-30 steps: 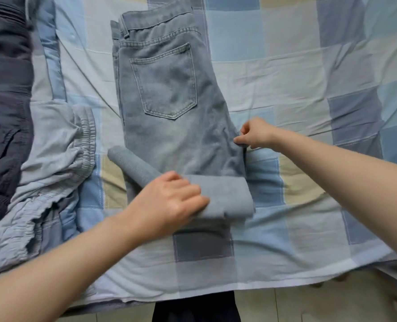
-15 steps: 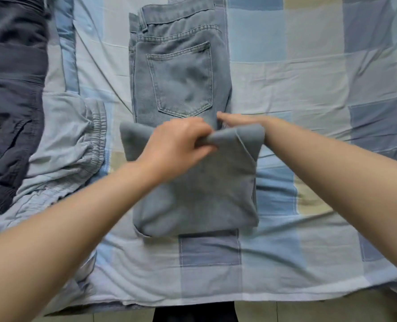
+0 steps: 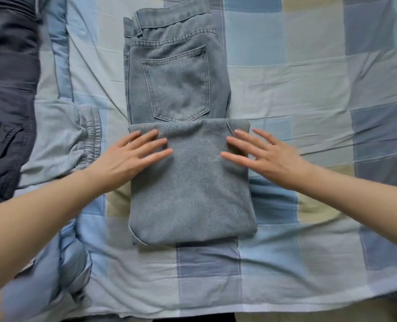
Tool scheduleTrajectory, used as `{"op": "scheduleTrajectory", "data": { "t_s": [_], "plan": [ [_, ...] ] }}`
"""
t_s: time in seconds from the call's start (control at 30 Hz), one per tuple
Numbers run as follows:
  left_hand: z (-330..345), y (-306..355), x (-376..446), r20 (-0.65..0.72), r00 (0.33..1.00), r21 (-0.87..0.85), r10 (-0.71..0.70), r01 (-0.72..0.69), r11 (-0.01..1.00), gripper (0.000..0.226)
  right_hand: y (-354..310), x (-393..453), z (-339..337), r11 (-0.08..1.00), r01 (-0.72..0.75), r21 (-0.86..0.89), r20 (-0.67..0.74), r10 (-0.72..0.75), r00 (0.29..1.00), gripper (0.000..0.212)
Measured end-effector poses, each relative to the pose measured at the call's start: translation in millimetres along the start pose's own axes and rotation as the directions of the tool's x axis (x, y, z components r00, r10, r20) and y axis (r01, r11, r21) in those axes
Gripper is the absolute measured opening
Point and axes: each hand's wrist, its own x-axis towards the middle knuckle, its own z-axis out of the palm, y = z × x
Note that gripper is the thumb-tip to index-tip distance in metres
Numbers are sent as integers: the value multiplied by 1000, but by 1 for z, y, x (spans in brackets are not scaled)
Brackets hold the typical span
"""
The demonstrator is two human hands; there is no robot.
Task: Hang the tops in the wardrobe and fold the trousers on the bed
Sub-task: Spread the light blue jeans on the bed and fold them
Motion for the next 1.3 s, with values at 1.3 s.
{"op": "scheduleTrajectory", "data": {
  "t_s": [1.3],
  "plan": [
    [11,98,-49,664,469,-743,-583,324,-585,27,-65,36,-29,-462,-640,614,773,514,371,74]
  ]
}}
